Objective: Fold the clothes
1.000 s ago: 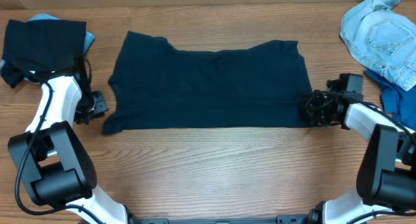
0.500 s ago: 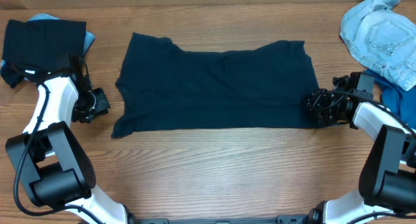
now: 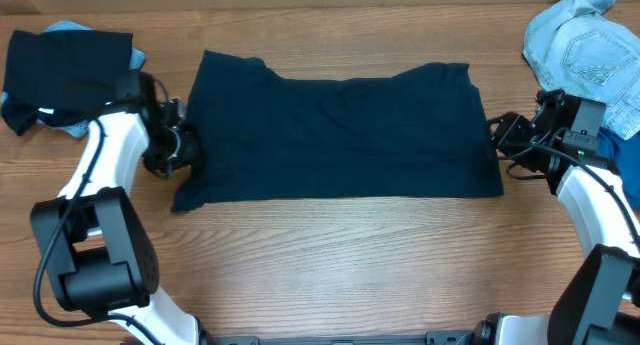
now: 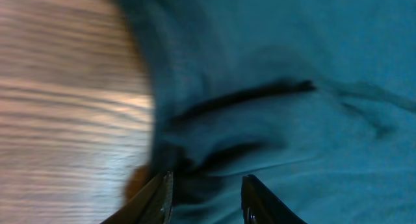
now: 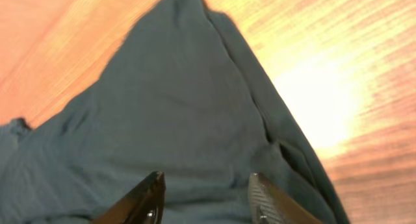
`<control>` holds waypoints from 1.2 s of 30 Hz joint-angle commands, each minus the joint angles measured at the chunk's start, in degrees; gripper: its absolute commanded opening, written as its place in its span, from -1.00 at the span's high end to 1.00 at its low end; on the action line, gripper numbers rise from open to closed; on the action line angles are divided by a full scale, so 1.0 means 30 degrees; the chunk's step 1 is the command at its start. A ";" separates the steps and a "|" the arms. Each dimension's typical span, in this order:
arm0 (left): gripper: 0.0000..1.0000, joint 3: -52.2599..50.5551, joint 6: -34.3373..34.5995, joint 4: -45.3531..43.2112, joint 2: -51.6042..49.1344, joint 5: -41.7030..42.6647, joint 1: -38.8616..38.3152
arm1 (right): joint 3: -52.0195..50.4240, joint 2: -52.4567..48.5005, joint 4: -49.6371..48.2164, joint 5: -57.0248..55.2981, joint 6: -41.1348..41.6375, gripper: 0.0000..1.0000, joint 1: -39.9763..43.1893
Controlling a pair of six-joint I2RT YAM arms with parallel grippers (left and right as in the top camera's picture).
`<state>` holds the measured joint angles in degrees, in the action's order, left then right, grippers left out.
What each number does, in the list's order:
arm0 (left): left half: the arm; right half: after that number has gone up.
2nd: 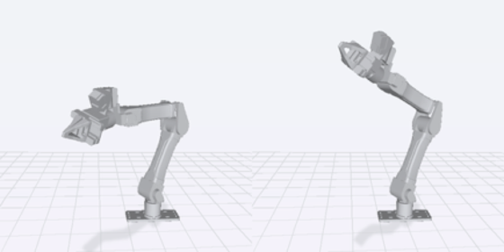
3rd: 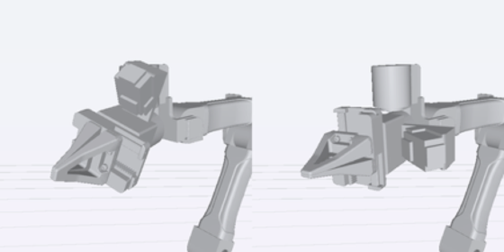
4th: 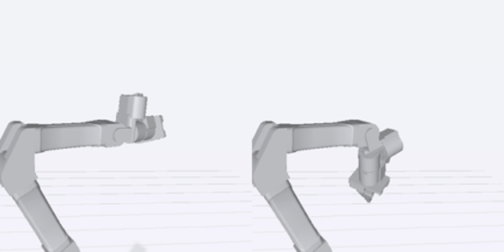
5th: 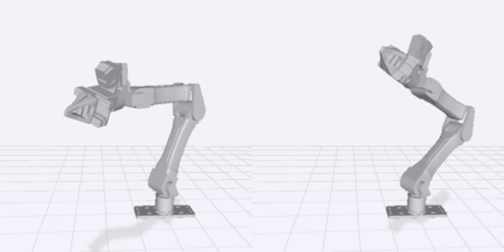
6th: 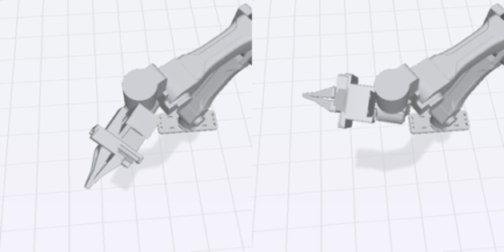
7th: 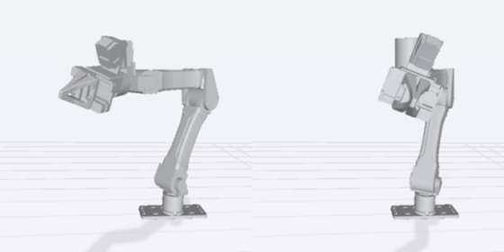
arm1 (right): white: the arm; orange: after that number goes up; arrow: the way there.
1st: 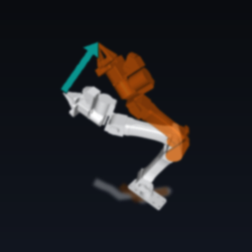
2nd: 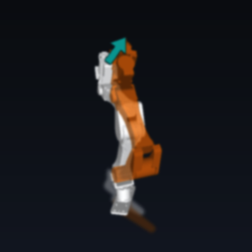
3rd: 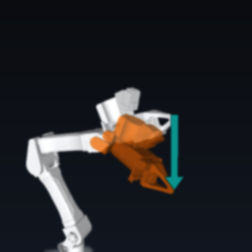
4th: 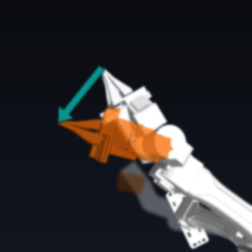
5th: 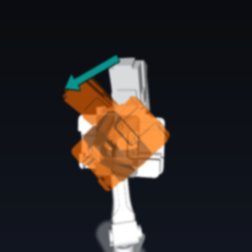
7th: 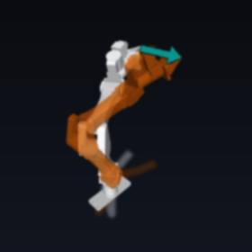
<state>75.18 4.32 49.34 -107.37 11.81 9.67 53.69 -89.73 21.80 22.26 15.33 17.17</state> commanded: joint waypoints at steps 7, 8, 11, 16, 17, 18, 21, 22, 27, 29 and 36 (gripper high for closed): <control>0.33 0.0386 -0.0393 0.1974 0.0583 0.0423 -0.1792 | 0.0270 0.0102 0.7031 0.0102 0.0882 -0.14 -0.0699; 0.35 0.0386 -0.0393 0.2222 0.0590 0.0357 -0.1887 | 0.0270 0.0102 0.7315 0.0109 0.0896 -0.14 -0.0699; 0.38 0.0386 -0.0517 0.2900 0.0627 0.0211 -0.2149 | 0.0270 0.0109 0.8182 0.0306 0.0969 -0.14 -0.0699; 0.53 0.0350 -0.0073 0.3767 0.1464 -0.0138 -0.2506 | 0.0270 0.0109 0.8429 0.0940 0.0517 -0.11 -0.0707; 0.53 0.0342 -0.0007 0.3759 0.1843 -0.0240 -0.2586 | 0.0270 0.0109 0.8349 0.1246 0.0219 -0.11 -0.0707; 0.53 0.0342 0.0138 0.3738 0.2346 -0.0612 -0.2674 | 0.0270 0.0109 0.8240 0.1530 -0.0131 -0.11 -0.0707; 0.53 0.0328 0.0721 0.3781 0.4954 -0.2404 -0.3286 | 0.0270 0.0124 0.7817 0.2652 -0.1173 -0.12 -0.0707; 0.53 0.0299 0.0860 0.3825 0.5843 -0.2929 -0.3570 | 0.0270 0.0124 0.7817 0.2703 -0.1166 -0.12 -0.0707; 0.28 -0.1100 0.2098 0.3439 1.0652 -0.5952 -0.5544 | 0.0270 0.0124 0.8408 0.2601 -0.1071 -0.16 -0.0707; 0.08 -0.2368 0.2674 0.2885 1.1715 -0.6113 -0.5865 | 0.0270 0.0124 0.8714 0.2113 -0.0401 -0.24 -0.0707; -0.09 -0.7315 0.3730 -0.0488 1.1730 -0.4481 -0.5799 | 0.0219 0.0117 0.9566 0.0117 0.2433 -0.26 -0.0699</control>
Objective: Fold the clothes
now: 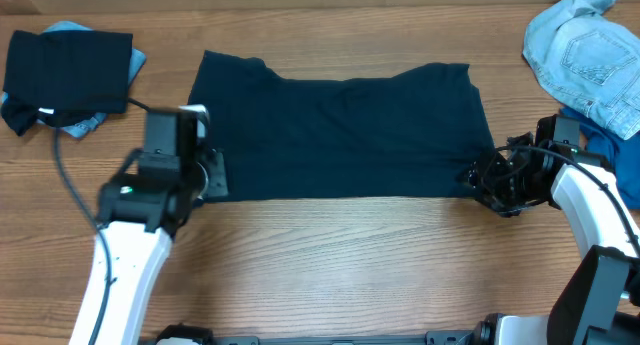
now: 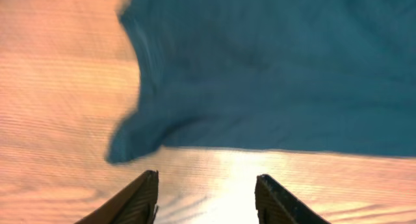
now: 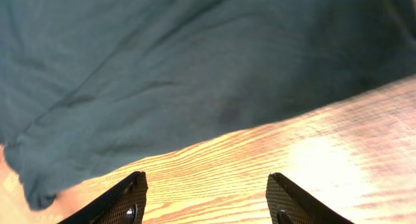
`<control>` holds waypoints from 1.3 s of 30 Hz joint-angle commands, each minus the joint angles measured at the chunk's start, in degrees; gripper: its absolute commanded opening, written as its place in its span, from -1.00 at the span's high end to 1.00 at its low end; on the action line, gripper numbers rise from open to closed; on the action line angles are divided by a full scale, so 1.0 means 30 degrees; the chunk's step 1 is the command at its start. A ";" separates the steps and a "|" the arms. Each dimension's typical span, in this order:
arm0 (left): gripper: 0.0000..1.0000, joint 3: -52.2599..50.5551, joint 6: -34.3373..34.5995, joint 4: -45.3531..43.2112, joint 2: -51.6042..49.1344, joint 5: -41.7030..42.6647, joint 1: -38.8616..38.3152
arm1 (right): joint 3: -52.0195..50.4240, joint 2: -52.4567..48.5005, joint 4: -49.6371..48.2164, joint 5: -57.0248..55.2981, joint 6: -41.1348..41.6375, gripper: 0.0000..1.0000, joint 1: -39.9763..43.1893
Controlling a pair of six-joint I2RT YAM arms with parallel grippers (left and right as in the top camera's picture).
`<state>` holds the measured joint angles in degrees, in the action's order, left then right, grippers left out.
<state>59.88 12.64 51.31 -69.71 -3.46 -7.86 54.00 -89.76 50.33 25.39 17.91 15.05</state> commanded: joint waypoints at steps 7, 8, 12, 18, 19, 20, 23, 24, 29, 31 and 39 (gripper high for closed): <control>-0.07 -0.3927 0.1239 -0.3716 -0.3045 0.1013 0.0044 | 0.0051 0.0087 -0.0867 -0.2229 0.2448 -0.19 0.0000; -0.07 -0.3927 0.1231 -0.3978 -0.3293 0.1005 0.0044 | -0.0044 0.0087 -0.1326 -0.2208 0.2288 -0.14 -0.0029; -0.11 -0.3927 0.1224 -0.5064 -0.4313 0.0969 0.0036 | -0.0845 0.0087 -0.3402 -0.2091 0.1479 0.10 -0.0197; -0.17 -0.3927 0.1209 -0.5865 -0.5974 0.0954 0.0087 | -0.1311 0.0073 -0.5610 -0.2091 0.1049 0.51 -0.0532; -0.17 -0.3927 0.1209 -0.6156 -0.6193 0.0962 0.0131 | -0.1319 0.0073 -0.6040 -0.2106 0.0867 0.60 -0.0634; -0.17 -0.3927 0.1209 -0.6441 -0.6368 0.0954 0.0153 | -0.1326 0.0073 -0.6411 -0.2084 0.0721 0.71 -0.0721; -0.16 -0.3927 0.1217 -0.7329 -0.6703 0.0918 0.0168 | -0.1399 0.0073 -0.7577 -0.2106 0.0561 0.92 -0.1093; -0.16 -0.3927 0.1224 -0.7570 -0.6790 0.0809 0.0168 | -0.1472 0.0051 -0.7985 -0.2135 0.0525 0.92 -0.1209; -0.18 -0.3927 0.1217 -0.8058 -0.7293 0.0452 0.0255 | -0.2259 0.0007 -0.9551 -0.2178 0.0619 0.92 -0.1756; -0.17 -0.3927 0.1217 -0.8058 -0.7526 0.0459 0.0408 | -0.2565 -0.0153 -0.9595 -0.2404 0.0831 0.92 -0.1829; -0.16 -0.3927 0.1049 -0.8189 -0.8925 0.0481 0.0619 | -0.3271 -0.1384 -0.9581 -0.2958 0.1115 0.92 -0.1821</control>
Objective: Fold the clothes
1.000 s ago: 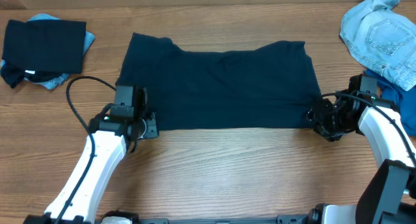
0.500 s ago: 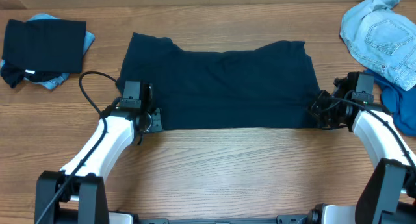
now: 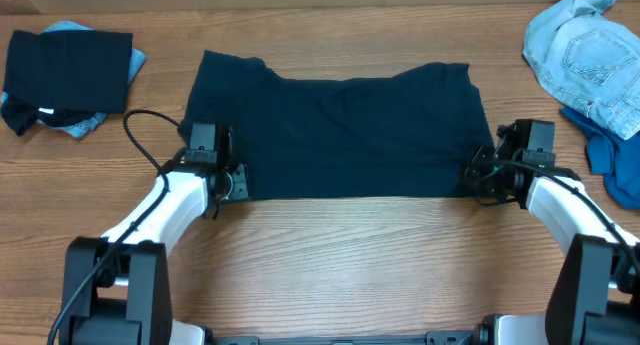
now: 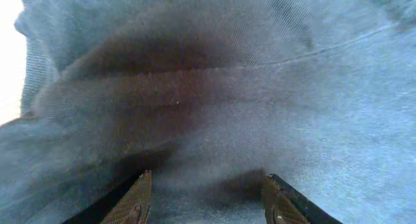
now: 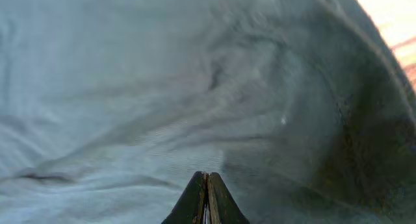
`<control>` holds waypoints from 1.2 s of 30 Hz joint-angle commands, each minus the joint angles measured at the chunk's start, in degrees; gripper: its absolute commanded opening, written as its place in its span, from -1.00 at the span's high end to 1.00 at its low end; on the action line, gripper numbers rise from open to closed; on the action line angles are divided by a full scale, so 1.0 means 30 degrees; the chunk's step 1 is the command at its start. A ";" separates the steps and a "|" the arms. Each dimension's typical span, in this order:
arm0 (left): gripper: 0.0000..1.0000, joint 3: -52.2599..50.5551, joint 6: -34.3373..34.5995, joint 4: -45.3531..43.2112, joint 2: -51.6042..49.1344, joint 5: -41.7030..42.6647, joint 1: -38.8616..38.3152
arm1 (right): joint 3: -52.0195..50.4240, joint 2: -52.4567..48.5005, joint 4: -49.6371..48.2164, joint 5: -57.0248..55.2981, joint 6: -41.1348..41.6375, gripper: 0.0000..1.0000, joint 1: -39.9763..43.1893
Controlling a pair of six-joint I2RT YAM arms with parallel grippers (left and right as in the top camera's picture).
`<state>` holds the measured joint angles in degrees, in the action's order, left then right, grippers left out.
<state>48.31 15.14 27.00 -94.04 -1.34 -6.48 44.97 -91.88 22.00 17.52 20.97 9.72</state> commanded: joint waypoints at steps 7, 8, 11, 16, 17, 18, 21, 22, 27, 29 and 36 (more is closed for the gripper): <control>-0.14 -0.0073 0.0160 0.0080 -0.1807 0.0204 0.0160 | -0.0262 -0.2339 -0.0262 -0.0561 0.0080 0.92 -0.0044; -0.10 -0.0073 0.0160 0.0204 -0.1829 0.0444 0.0160 | -0.0262 -0.2499 -0.0095 -0.0554 0.0073 0.92 -0.0044; -0.04 -0.0073 0.0168 0.0568 -0.1829 0.1056 0.0160 | -0.0262 -0.2528 0.0903 -0.0532 0.0066 0.92 -0.0044; 0.11 -0.0073 0.0182 0.2302 -0.1829 0.1311 0.0160 | -0.0255 -0.2521 0.3606 -0.0481 0.0969 0.92 -0.0044; 0.15 -0.0073 0.0175 0.2696 -0.1829 0.1311 0.0160 | -0.0255 -0.2484 0.3934 -0.0481 0.0962 0.92 -0.0036; 0.18 -0.0073 0.0175 0.3009 -0.1829 0.1297 0.0160 | -0.0255 -0.2412 0.4240 -0.0481 0.0954 0.92 -0.0007; 0.22 -0.0073 0.0182 0.3796 -0.1829 0.1253 0.0160 | -0.0255 -0.1872 0.5238 -0.0561 0.0954 0.92 0.0015; 0.24 -0.0073 0.0189 0.4051 -0.1829 0.1253 0.0160 | -0.0255 -0.1588 0.5457 -0.0568 0.0954 0.92 0.0015; 0.29 -0.0073 0.0262 0.4881 -0.1807 0.1093 0.0160 | -0.0255 -0.0204 0.6295 -0.1202 0.0976 0.92 0.0015; 0.31 -0.0073 0.0510 0.5209 -0.1698 0.0423 0.0160 | -0.0255 0.0321 0.6659 -0.1734 0.1035 0.92 0.0015; 0.32 -0.0073 0.0539 0.6754 -0.0168 -0.1180 0.0408 | -0.0255 0.1588 0.7497 -0.2521 0.1042 0.92 0.0364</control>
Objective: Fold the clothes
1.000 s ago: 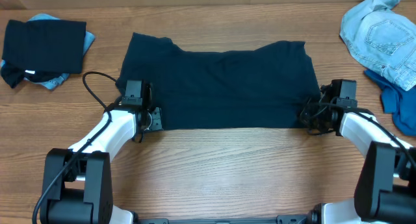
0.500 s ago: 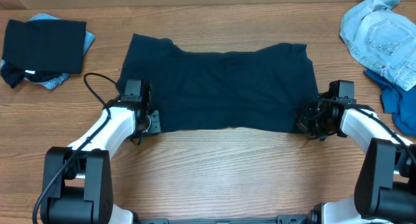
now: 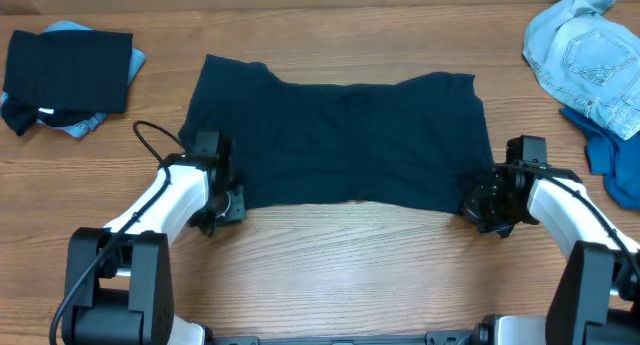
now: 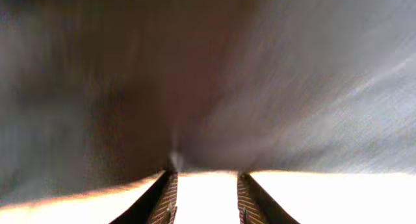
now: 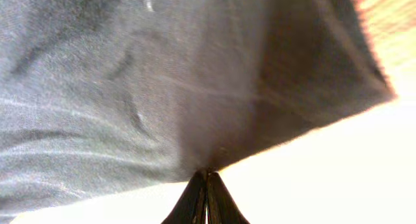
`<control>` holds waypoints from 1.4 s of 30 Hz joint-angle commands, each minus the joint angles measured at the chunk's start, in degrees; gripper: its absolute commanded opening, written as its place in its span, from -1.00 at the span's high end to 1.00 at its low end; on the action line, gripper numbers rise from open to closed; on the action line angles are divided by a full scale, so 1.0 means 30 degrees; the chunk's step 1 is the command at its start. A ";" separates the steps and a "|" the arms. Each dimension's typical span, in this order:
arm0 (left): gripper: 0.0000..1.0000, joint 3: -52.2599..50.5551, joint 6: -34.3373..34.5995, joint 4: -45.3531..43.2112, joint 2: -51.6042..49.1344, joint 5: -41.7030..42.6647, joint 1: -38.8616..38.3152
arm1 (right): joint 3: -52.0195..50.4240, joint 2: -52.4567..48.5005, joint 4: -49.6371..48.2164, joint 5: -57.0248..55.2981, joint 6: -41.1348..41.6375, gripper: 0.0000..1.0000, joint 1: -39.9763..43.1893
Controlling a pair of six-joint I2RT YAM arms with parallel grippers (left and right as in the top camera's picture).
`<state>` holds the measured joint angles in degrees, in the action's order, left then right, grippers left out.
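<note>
A dark navy garment (image 3: 340, 135) lies spread flat across the middle of the table. My left gripper (image 3: 222, 203) is at its near-left corner. In the left wrist view the fingers (image 4: 166, 191) stand a little apart, bright table shows between them, and the cloth's (image 4: 260, 74) edge hangs at their tips. My right gripper (image 3: 480, 203) is at the near-right corner. In the right wrist view the right gripper (image 5: 208, 175) is shut on a pinch of the cloth (image 5: 130, 74), which rises off the table there.
A folded dark garment (image 3: 68, 70) lies on a light blue piece at the back left. Pale denim (image 3: 580, 50) and a blue cloth (image 3: 610, 155) are heaped at the back right. Bare wood (image 3: 340, 275) runs along the front of the table.
The right gripper, still shut on the near-right corner, has come toward the front, and that corner has come with it. The left fingers stand closer together, now at the cloth's edge rather than over it.
Both grippers were open at the garment's left and right sides. They then stood open over its near corners. Then the left was open down on the near-left corner and the right shut on the near-right one. Now the near edge is drawn slightly forward.
</note>
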<state>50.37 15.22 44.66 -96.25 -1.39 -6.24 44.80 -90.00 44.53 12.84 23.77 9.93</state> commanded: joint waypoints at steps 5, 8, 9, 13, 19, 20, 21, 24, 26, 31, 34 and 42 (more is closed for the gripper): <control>0.18 -0.0758 0.0350 0.0962 0.2535 -0.1158 0.1479 | -0.0189 0.1858 -0.1399 0.0342 -0.1749 0.85 0.0408; 0.08 -0.0758 -0.0801 0.0284 0.3242 -0.0073 0.2200 | -0.0153 0.2397 -0.2186 0.1107 -0.2011 0.86 0.0350; 0.04 -0.0758 -0.1078 0.0015 0.3308 0.0248 0.2375 | -0.0153 0.2514 -0.2382 0.1195 -0.1989 0.86 0.0335; -0.03 -0.0758 -0.1297 -0.0882 0.3220 0.0408 0.2710 | -0.0160 0.2426 -0.2849 0.1239 -0.1902 0.86 0.0335; -0.11 -0.0765 -0.1290 -0.2324 0.2841 0.0474 0.2718 | -0.0189 0.1260 -0.3708 0.0801 -0.1195 0.87 0.0335; -0.11 -0.0765 -0.1304 -0.2441 0.2535 0.0466 0.2718 | -0.0204 0.0685 -0.3949 0.0743 -0.1078 0.87 0.0335; -0.12 -0.0765 -0.1311 -0.2441 0.2259 0.0466 0.2718 | -0.0204 0.0379 -0.3985 0.0743 -0.0882 0.87 0.0335; -0.10 -0.0765 -0.1377 -0.2477 0.1071 0.0474 0.2718 | -0.0204 -0.0729 -0.4073 0.0743 -0.0459 0.89 0.0335; -0.08 -0.0765 -0.1377 -0.2623 0.0364 0.0423 0.2725 | -0.0204 -0.1151 -0.4277 0.0714 -0.0401 0.90 0.0335; -0.02 -0.0765 -0.1137 -0.3053 -0.0634 -0.0182 0.3002 | -0.0204 -0.1464 -0.3708 -0.2266 0.1574 0.90 0.0357; -0.03 -0.0758 -0.1078 -0.3031 -0.0627 -0.0750 0.3832 | -0.0204 -0.1464 -0.3679 -0.3147 0.1749 0.90 0.0619; 0.14 -0.0758 -0.1078 -0.2492 -0.0627 0.0656 0.7861 | -0.0197 -0.1464 -0.3650 -0.3534 0.1982 0.92 0.3322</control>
<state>49.34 11.88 36.40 -95.48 0.84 11.88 44.95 -93.27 33.06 11.07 28.91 15.75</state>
